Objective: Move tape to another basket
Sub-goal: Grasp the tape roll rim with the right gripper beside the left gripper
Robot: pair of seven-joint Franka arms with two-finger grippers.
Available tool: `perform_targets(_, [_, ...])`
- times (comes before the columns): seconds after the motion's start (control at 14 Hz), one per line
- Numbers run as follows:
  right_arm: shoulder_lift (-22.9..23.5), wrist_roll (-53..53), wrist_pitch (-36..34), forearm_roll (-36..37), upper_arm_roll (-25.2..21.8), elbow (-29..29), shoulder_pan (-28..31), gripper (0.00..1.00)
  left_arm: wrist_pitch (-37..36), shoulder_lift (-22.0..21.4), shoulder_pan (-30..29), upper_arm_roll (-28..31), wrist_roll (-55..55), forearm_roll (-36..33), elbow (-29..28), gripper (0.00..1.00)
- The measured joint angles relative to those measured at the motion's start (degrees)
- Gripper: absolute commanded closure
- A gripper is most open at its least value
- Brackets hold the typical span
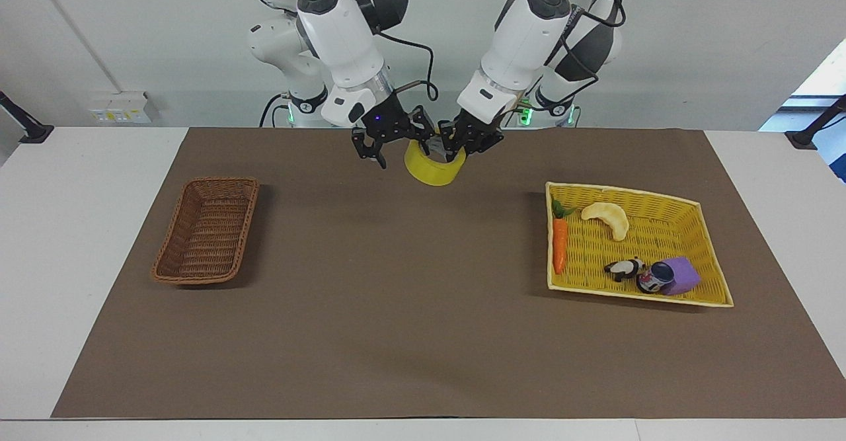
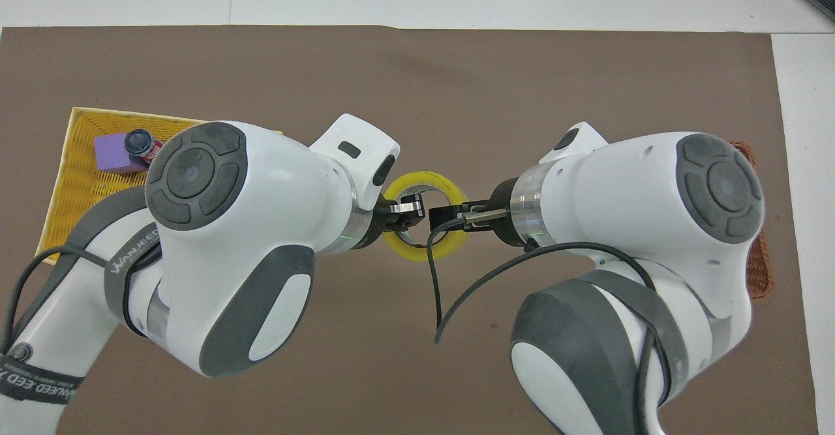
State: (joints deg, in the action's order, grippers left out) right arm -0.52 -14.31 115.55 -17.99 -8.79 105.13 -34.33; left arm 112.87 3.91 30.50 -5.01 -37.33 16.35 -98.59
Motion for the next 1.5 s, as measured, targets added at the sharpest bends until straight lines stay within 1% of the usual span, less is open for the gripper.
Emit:
perform_targets(0.14, [-0.40,0.33,-0.57,-0.06,0.00,0.08,0.09,0.00,0.00,-0.10,0.03,-0.16,0.00,0.20,0.03,1.00])
perform_targets(0.29, [-0.48,1.67,-0.59,-0.08,0.00,0.15,0.15,0.87,-0.02,-0.12,0.04,-0.24,0.01,0.21,0.02,1.00])
perform_targets(0.36, [-0.54,2.61,-0.59,-0.55,0.03,0.15,0.15,1.00,-0.02,-0.08,0.07,-0.32,0.01,0.21,-0.06,1.00])
perform_targets(0.86, [-0.91,2.97,-1.14,-1.30,0.34,0.24,0.27,1.00,0.00,0.12,0.32,-0.78,-0.63,0.29,-0.09,1.00])
perform_targets(0.93, [-0.91,3.14,-1.14,-1.30,0.34,0.24,0.28,1.00,0.00,0.12,0.33,-0.78,-0.63,0.29,-0.09,0.46])
perform_targets(1.0, [-0.87,3.28,-1.14,-1.25,0.33,0.29,0.38,1.00,0.01,0.10,0.34,-0.79,-0.64,0.32,-0.04,0.00])
perform_targets(1.21, [-0.59,6.21,-1.14,-1.57,0.25,0.61,1.78,1.00,0.07,-0.20,0.38,-0.67,-0.50,0.89,0.31,0.00])
perform_targets(1.5, [-0.58,7.31,0.07,-2.36,0.46,-0.20,2.54,1.00,0.00,-0.16,-0.33,0.14,0.12,1.08,0.28,0.00])
